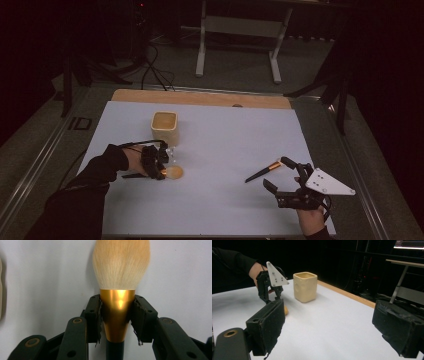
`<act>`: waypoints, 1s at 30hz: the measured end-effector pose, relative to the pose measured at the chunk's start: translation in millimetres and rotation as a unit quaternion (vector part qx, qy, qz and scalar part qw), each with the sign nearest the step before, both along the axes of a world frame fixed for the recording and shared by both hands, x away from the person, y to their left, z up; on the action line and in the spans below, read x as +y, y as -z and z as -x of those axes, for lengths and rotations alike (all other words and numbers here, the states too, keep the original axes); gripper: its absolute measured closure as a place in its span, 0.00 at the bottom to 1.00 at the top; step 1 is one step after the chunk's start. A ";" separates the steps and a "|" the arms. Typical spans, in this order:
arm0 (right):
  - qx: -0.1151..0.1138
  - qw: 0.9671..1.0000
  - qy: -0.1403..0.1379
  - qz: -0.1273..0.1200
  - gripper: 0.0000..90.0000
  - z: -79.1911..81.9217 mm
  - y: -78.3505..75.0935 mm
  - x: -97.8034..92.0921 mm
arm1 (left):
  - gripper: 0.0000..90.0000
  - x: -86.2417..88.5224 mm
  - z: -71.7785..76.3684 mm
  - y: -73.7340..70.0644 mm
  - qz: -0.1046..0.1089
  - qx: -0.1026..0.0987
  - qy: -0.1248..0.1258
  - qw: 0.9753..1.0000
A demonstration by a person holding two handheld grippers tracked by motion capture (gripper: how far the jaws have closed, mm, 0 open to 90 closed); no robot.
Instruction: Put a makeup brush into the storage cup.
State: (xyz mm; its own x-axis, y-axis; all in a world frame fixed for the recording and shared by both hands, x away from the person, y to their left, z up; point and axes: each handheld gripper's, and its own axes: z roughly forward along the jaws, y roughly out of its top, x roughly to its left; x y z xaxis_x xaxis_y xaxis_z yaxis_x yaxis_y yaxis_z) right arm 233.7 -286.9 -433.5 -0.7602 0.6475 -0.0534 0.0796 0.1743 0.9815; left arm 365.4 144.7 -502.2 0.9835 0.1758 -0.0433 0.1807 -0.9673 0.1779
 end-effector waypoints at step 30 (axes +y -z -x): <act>0.000 1.000 0.003 -0.001 0.12 -0.1 -0.2 -0.4 | 0.71 28.2 5.8 -49.4 0.055 -0.018 -0.019 0.998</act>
